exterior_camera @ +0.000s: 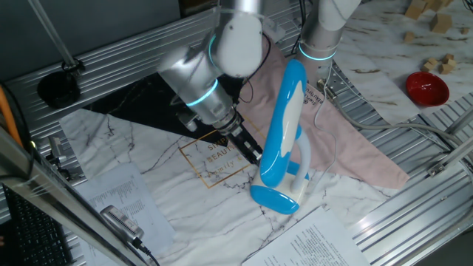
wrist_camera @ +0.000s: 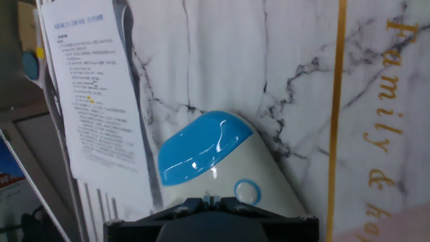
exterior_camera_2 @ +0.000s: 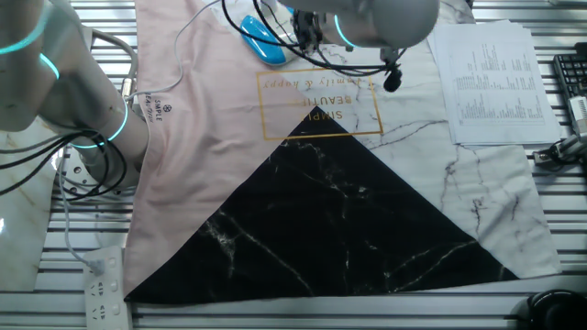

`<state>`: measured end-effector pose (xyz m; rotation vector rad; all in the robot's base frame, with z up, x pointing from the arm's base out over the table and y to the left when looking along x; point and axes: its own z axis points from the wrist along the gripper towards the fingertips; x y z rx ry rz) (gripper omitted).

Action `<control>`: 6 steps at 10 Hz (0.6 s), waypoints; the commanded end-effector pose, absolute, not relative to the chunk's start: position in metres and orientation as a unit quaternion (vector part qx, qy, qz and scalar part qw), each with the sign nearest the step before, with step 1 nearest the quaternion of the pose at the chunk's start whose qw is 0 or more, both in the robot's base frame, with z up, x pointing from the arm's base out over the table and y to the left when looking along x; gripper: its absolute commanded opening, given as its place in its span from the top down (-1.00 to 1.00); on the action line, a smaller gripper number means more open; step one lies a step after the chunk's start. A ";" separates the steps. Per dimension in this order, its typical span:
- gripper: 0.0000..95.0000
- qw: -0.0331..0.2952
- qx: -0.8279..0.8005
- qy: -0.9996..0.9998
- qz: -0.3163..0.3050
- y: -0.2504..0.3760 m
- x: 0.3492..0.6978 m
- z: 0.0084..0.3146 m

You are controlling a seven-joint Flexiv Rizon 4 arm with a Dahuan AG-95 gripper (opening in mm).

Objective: Turn off the desk lamp by pressing the button

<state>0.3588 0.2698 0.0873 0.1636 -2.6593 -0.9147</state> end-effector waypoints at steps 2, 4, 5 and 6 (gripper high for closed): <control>1.00 0.148 0.072 -0.946 -0.280 0.267 0.369 0.085; 1.00 0.144 0.086 -0.954 -0.249 0.255 0.374 0.094; 1.00 0.143 0.092 -0.955 -0.245 0.250 0.376 0.098; 1.00 0.140 0.101 -0.957 -0.232 0.243 0.379 0.105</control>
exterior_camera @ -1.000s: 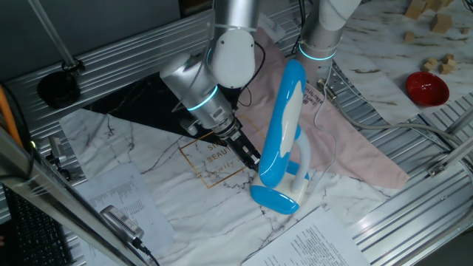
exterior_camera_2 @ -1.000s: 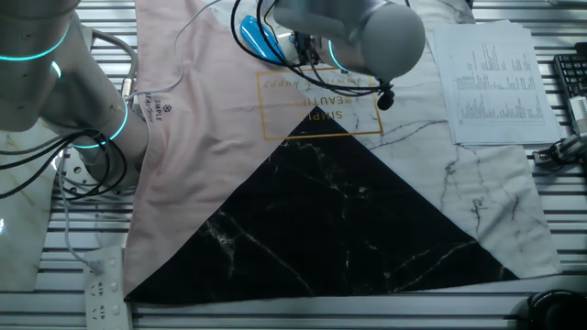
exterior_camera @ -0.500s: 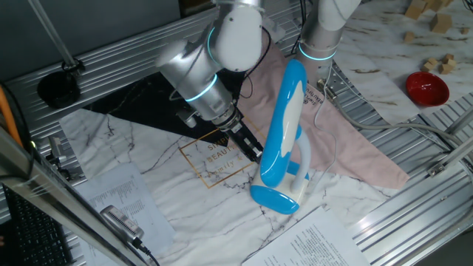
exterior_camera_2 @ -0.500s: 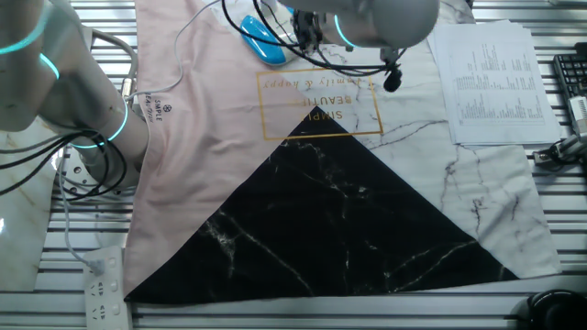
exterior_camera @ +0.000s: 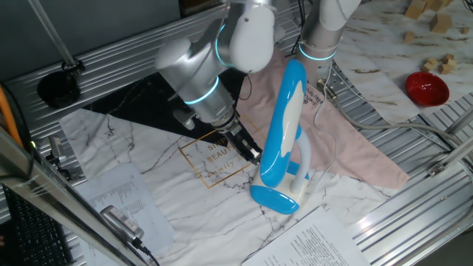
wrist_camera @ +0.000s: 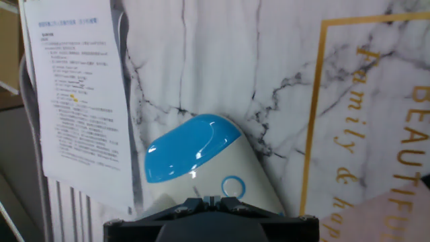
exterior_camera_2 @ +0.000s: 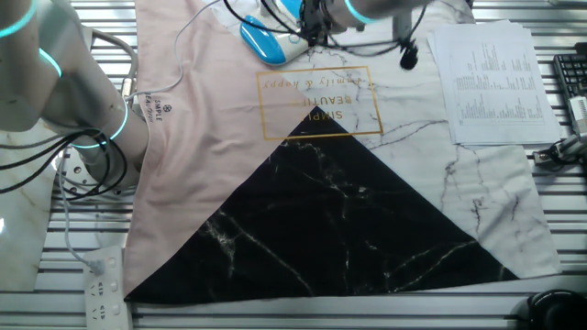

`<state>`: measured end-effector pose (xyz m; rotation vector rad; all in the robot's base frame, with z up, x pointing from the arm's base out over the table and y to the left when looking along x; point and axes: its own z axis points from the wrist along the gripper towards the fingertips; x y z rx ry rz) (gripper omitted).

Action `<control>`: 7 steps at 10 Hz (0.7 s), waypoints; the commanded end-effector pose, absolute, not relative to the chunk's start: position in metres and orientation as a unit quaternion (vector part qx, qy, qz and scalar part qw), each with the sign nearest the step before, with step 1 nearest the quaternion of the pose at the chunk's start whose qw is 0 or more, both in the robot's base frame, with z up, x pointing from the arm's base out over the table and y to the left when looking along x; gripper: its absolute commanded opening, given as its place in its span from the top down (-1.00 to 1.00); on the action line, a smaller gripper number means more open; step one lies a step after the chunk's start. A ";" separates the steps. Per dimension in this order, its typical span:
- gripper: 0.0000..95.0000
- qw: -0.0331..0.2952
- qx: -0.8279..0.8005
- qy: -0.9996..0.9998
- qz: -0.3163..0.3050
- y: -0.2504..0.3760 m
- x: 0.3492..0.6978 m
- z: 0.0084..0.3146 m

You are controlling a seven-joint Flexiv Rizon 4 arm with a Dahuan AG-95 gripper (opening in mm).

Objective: Turn off the desk lamp by pressing the button

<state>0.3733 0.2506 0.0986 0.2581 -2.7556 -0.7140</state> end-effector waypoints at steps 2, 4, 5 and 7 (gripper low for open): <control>1.00 0.128 0.119 -0.964 -0.201 0.233 0.384 0.115; 1.00 0.101 0.129 -0.973 -0.160 0.221 0.392 0.127; 1.00 0.097 0.133 -0.976 -0.142 0.218 0.395 0.131; 1.00 0.080 0.151 -0.982 -0.082 0.213 0.399 0.137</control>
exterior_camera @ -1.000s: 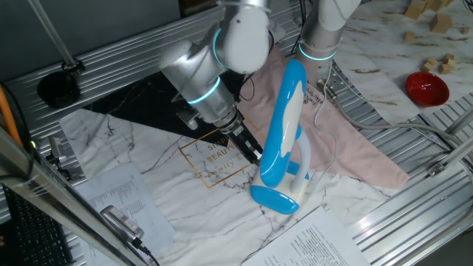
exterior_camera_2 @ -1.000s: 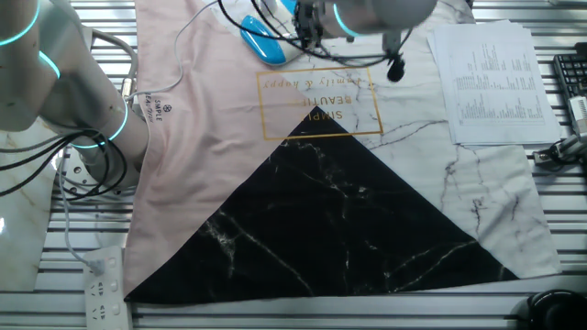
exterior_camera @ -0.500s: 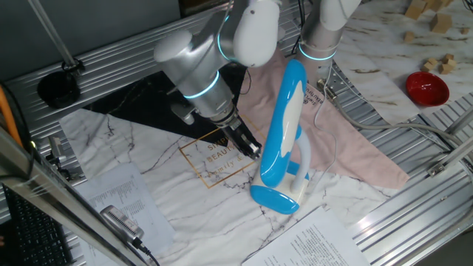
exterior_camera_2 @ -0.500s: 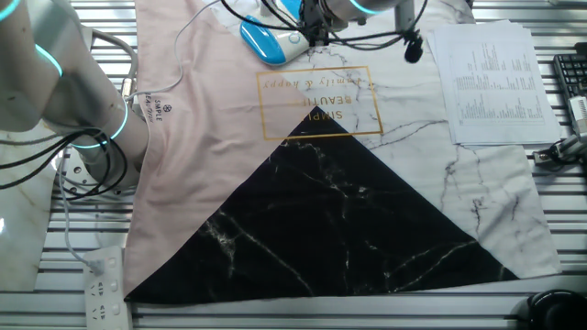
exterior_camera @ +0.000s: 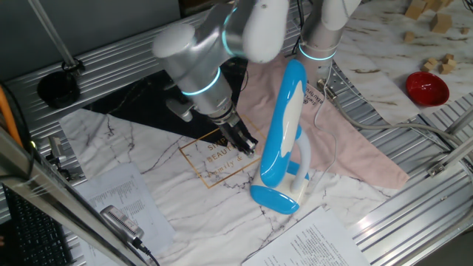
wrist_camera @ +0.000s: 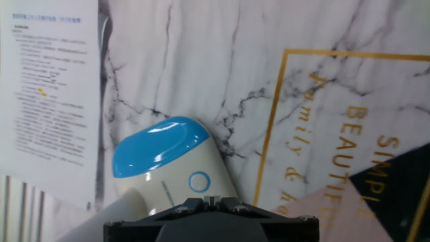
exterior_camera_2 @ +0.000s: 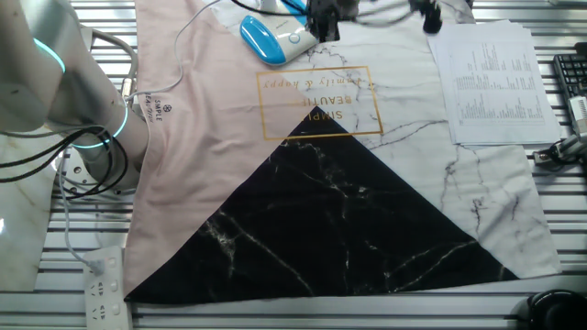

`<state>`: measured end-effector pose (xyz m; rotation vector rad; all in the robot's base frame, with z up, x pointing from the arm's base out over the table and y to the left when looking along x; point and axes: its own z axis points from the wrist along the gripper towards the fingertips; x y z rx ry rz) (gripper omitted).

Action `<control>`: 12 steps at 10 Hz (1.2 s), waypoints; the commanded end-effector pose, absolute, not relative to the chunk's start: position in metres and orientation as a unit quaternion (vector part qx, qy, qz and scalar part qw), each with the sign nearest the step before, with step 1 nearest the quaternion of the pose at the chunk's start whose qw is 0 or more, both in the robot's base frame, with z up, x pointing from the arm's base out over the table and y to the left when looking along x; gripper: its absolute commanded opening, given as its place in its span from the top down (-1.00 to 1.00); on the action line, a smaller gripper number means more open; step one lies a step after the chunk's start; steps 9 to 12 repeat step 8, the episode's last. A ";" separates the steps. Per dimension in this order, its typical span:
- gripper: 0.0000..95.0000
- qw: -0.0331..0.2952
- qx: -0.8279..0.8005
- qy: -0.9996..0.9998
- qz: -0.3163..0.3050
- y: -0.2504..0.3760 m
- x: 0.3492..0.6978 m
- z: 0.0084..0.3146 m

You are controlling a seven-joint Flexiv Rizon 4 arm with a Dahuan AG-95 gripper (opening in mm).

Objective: Turn off the desk lamp by pressing the button

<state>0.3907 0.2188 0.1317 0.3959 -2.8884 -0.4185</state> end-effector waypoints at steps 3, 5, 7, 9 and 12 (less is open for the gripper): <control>1.00 0.066 0.159 -0.984 -0.053 0.208 0.397 0.141; 1.00 0.073 0.165 -0.982 -0.055 0.208 0.399 0.142; 1.00 0.074 0.160 -0.983 -0.054 0.208 0.399 0.142; 1.00 0.074 0.161 -0.983 -0.055 0.208 0.399 0.143; 1.00 0.074 0.161 -0.983 -0.055 0.208 0.399 0.143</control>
